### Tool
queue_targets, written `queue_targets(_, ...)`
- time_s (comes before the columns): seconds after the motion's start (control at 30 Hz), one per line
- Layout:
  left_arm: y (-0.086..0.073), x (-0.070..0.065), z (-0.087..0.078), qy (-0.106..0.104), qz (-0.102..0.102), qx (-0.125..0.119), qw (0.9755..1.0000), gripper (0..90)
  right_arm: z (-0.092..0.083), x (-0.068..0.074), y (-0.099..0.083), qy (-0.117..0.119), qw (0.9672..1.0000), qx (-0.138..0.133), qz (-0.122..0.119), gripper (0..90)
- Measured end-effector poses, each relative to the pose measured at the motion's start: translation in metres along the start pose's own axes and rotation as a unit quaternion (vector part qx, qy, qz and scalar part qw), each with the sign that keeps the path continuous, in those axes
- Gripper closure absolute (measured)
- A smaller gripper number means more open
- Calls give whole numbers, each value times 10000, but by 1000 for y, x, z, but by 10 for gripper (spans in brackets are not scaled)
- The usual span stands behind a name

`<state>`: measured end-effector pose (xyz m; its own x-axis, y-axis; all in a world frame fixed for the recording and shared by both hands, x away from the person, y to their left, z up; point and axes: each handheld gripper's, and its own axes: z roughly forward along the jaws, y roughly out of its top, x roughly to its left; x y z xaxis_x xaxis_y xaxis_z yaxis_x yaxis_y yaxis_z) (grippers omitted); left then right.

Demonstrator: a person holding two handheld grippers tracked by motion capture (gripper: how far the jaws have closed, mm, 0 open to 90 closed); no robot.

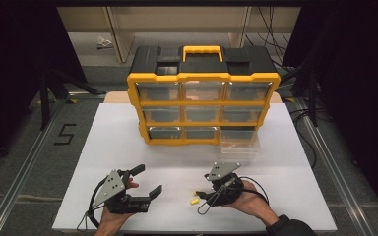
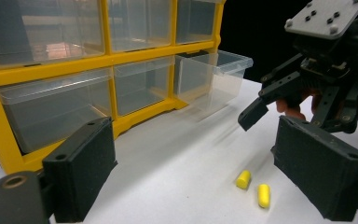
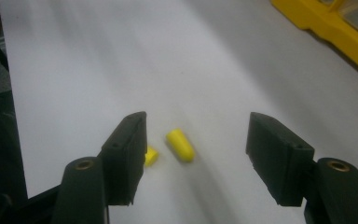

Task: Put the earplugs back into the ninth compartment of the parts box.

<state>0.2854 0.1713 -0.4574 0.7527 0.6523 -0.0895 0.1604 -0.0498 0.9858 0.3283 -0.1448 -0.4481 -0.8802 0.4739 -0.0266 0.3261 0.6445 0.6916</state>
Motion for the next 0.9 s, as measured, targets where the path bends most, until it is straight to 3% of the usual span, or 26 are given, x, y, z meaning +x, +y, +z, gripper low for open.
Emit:
queue_targets(0.3, 0, 0, 0, -12, 11, -5, 10000, 122, 19, -1, 2, 154, 9992, 361, -114, 484)
queue_targets(0.9, 0, 0, 1, -35, 16, 2, 10000, 123, 39, -4, 2, 351, 9966, 697, -263, 647)
